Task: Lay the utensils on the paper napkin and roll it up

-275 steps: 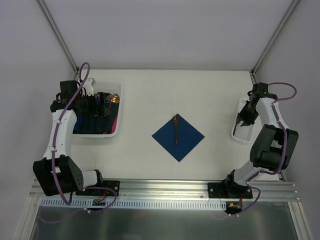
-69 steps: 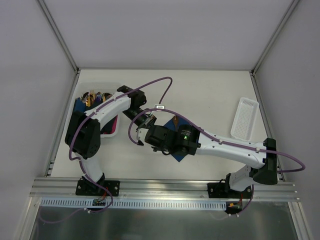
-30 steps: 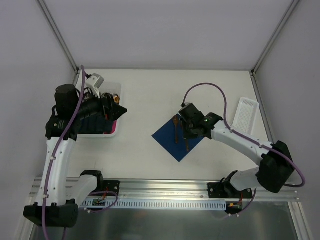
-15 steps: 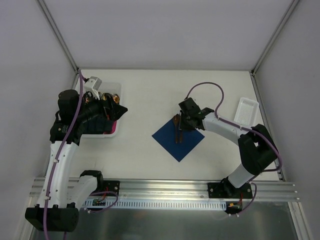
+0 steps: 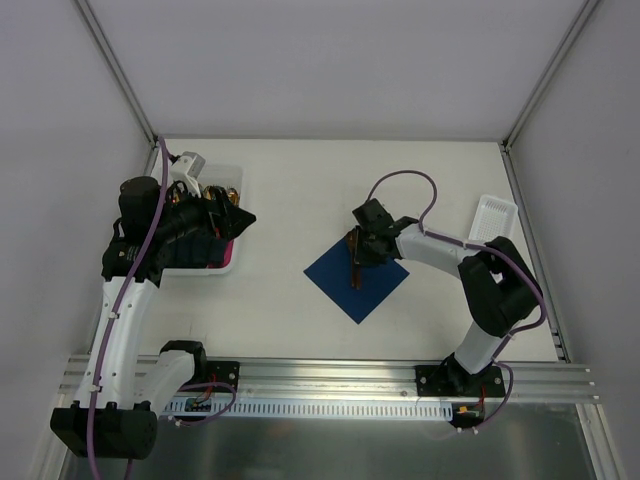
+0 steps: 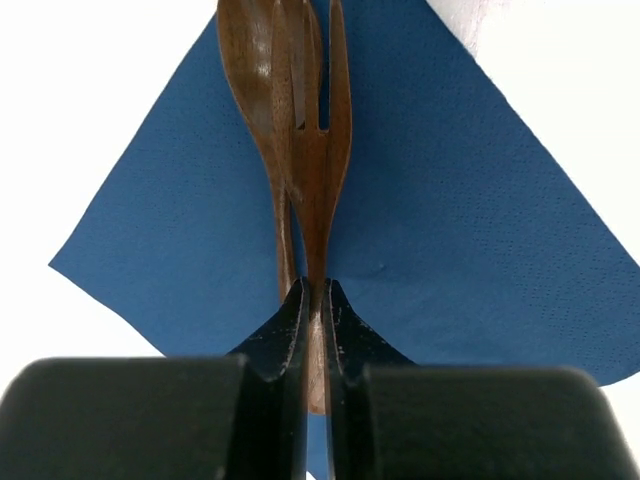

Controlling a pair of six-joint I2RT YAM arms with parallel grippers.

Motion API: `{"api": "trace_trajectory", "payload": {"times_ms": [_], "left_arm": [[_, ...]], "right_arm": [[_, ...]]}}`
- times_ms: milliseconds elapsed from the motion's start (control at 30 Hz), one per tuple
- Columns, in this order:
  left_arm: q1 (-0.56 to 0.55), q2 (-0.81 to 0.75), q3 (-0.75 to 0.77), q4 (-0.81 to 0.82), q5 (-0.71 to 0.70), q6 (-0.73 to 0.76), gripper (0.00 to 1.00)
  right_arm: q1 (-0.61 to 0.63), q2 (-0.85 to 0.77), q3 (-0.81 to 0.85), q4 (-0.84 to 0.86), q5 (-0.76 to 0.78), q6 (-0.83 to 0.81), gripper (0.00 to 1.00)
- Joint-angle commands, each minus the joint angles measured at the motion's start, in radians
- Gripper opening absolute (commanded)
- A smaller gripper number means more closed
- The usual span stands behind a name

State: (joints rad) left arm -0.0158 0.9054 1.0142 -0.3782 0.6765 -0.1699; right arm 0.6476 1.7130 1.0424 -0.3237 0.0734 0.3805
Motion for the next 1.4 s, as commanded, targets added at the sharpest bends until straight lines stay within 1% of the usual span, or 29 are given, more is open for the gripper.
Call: {"api": "trace_trajectory", "payload": {"times_ms": [0, 267, 533, 667, 733, 800, 833, 867, 900, 933, 967, 1000, 1033, 1067, 1100, 1133, 1167, 1200, 1233, 1267, 1300, 1333, 1367], "left_arm": [[0.002, 0.001, 0.003, 0.032, 0.005, 0.004, 0.99], [0.002, 0.029, 0.017, 0.032, 0.003, 0.003, 0.99], [0.002, 0.030, 0.021, 0.030, 0.005, 0.017, 0.99], [0.002, 0.024, 0.017, 0.028, 0.030, 0.033, 0.99], [0.002, 0.015, 0.012, 0.027, 0.081, 0.073, 0.99], [0.002, 0.003, 0.001, 0.009, 0.104, 0.111, 0.99], [0.001, 0.000, 0.001, -0.010, 0.142, 0.183, 0.99], [-0.006, -0.002, 0.003, -0.034, 0.144, 0.226, 0.99], [-0.016, -0.003, 0.004, -0.086, 0.141, 0.312, 0.99], [-0.035, -0.003, 0.004, -0.114, 0.133, 0.351, 0.97], [-0.100, -0.002, 0.000, -0.142, 0.076, 0.392, 0.94], [-0.152, 0.001, -0.006, -0.158, 0.025, 0.423, 0.87], [-0.215, 0.006, -0.015, -0.184, -0.032, 0.487, 0.82], [-0.340, 0.012, -0.037, -0.191, -0.122, 0.513, 0.76], [-0.398, 0.030, -0.048, -0.192, -0.158, 0.539, 0.65], [-0.456, 0.050, -0.055, -0.192, -0.193, 0.544, 0.60], [-0.575, 0.073, -0.057, -0.191, -0.274, 0.546, 0.56], [-0.636, 0.140, -0.052, -0.188, -0.313, 0.549, 0.53], [-0.692, 0.177, -0.048, -0.188, -0.351, 0.553, 0.50], [-0.746, 0.208, -0.045, -0.160, -0.388, 0.555, 0.49], [-0.842, 0.266, -0.048, -0.134, -0.463, 0.558, 0.48], [-0.883, 0.291, -0.051, -0.105, -0.489, 0.570, 0.47], [-0.951, 0.343, -0.060, -0.047, -0.515, 0.576, 0.47]], "right_arm": [[-0.009, -0.007, 0.024, 0.023, 0.009, -0.008, 0.06], [-0.014, 0.004, 0.028, 0.025, -0.001, -0.015, 0.16], [-0.031, 0.014, 0.033, 0.026, -0.023, -0.012, 0.18], [-0.031, -0.010, 0.034, 0.026, -0.032, -0.002, 0.19], [-0.031, -0.038, 0.033, 0.023, -0.038, -0.006, 0.22], [-0.032, -0.099, 0.036, 0.012, -0.044, -0.009, 0.27], [-0.031, -0.125, 0.039, 0.005, -0.046, -0.012, 0.28], [-0.032, -0.154, 0.042, -0.001, -0.044, -0.014, 0.31], [-0.035, -0.214, 0.051, -0.020, -0.044, -0.015, 0.35], [-0.037, -0.248, 0.057, -0.035, -0.046, -0.017, 0.37], [-0.043, -0.280, 0.064, -0.047, -0.046, -0.020, 0.39], [-0.060, -0.314, 0.068, -0.076, -0.046, -0.020, 0.42], [-0.072, -0.382, 0.073, -0.090, -0.052, -0.022, 0.42], [-0.087, -0.418, 0.070, -0.103, -0.060, -0.022, 0.43], [-0.127, -0.456, 0.067, -0.124, -0.063, -0.019, 0.43], [-0.152, -0.495, 0.056, -0.138, -0.102, -0.017, 0.43], [-0.179, -0.568, 0.048, -0.150, -0.113, -0.018, 0.44], [-0.237, -0.604, 0.041, -0.182, -0.125, -0.017, 0.45], [-0.267, -0.639, 0.033, -0.199, -0.148, -0.018, 0.46], [-0.293, -0.705, 0.018, -0.219, -0.155, -0.020, 0.47], [-0.337, -0.734, 0.012, -0.257, -0.161, -0.026, 0.48], [-0.356, -0.762, 0.004, -0.279, -0.161, -0.040, 0.48], [-0.386, -0.811, -0.014, -0.314, -0.161, -0.046, 0.49]]}}
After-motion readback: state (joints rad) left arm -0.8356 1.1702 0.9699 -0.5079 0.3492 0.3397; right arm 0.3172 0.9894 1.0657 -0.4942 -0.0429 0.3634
